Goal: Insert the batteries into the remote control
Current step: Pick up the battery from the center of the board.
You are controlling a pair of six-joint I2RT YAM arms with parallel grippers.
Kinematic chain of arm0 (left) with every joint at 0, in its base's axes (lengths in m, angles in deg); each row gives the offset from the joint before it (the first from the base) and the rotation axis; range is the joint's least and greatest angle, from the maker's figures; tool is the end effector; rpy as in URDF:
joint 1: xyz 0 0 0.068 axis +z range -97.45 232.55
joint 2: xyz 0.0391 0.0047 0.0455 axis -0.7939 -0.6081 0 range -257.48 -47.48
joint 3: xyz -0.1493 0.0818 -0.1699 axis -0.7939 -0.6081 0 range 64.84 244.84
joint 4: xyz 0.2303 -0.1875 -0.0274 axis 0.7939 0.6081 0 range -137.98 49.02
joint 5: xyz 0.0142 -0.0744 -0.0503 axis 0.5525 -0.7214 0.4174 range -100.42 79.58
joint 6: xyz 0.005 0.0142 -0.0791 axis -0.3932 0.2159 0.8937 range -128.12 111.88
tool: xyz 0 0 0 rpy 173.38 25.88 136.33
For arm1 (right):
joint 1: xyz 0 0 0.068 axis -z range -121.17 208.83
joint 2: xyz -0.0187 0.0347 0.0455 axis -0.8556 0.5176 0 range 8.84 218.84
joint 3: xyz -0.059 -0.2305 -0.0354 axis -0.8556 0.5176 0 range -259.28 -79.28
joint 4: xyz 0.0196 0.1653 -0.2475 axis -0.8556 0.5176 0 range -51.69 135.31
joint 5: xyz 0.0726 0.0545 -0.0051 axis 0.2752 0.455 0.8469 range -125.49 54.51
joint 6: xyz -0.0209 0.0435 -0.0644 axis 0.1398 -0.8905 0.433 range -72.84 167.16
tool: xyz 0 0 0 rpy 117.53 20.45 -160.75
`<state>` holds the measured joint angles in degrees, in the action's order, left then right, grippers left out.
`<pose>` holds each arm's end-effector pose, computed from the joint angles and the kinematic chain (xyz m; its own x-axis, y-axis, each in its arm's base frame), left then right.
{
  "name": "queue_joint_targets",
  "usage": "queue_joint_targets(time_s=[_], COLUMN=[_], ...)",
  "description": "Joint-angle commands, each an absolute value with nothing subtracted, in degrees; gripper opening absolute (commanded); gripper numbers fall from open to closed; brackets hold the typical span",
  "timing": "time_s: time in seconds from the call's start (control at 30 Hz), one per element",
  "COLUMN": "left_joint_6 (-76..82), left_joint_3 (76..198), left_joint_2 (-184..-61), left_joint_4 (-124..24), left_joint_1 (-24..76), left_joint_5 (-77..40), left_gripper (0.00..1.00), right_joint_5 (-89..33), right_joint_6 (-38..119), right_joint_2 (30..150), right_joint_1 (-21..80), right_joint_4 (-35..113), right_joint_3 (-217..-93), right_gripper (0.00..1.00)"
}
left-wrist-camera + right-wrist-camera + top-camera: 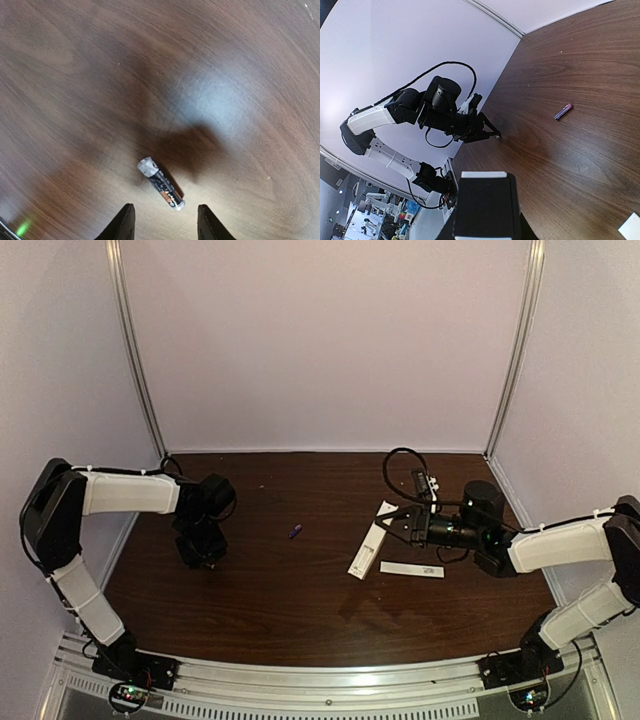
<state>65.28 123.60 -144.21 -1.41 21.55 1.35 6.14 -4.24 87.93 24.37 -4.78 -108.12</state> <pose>0.2827 -0.1533 0.0736 -0.7110 -0.6673 -0.2219 -0.6784 0.7339 -0.0334 0.2452 0.2243 0.1441 -0.8194 0.1461 -0.5543 -0.5226 0.2070 0.8271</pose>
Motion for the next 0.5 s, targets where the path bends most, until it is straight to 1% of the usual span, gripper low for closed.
queue_joint_targets(time_s=[0.0, 0.3, 0.37, 0.47], left_joint_6=[65.15, 64.21, 63.92, 63.46], left_joint_3=[123.00, 120.85, 120.30, 119.83], left_joint_2=[-144.87, -146.35, -146.36, -146.45], left_joint_4=[-3.45, -5.52, -6.44, -7.29], left_joint_1=[22.27, 24.14, 24.24, 24.25], left_joint_5=[2.63, 3.33, 3.17, 3.03], left_gripper=[0.44, 0.38, 0.35, 0.27], right_joint_5=[6.98, 7.32, 7.32, 7.38], right_joint_6=[-3.90, -3.90, -3.92, -4.06], right_joint_2=[88.36, 89.03, 89.16, 89.50], right_joint_1=[24.90, 25.25, 25.26, 25.34], right_joint_4=[-6.79, -7.22, -7.21, -7.43], right_joint_3=[-107.89, -108.02, -108.02, -107.98], right_gripper=[0.00, 0.00, 0.00, 0.00])
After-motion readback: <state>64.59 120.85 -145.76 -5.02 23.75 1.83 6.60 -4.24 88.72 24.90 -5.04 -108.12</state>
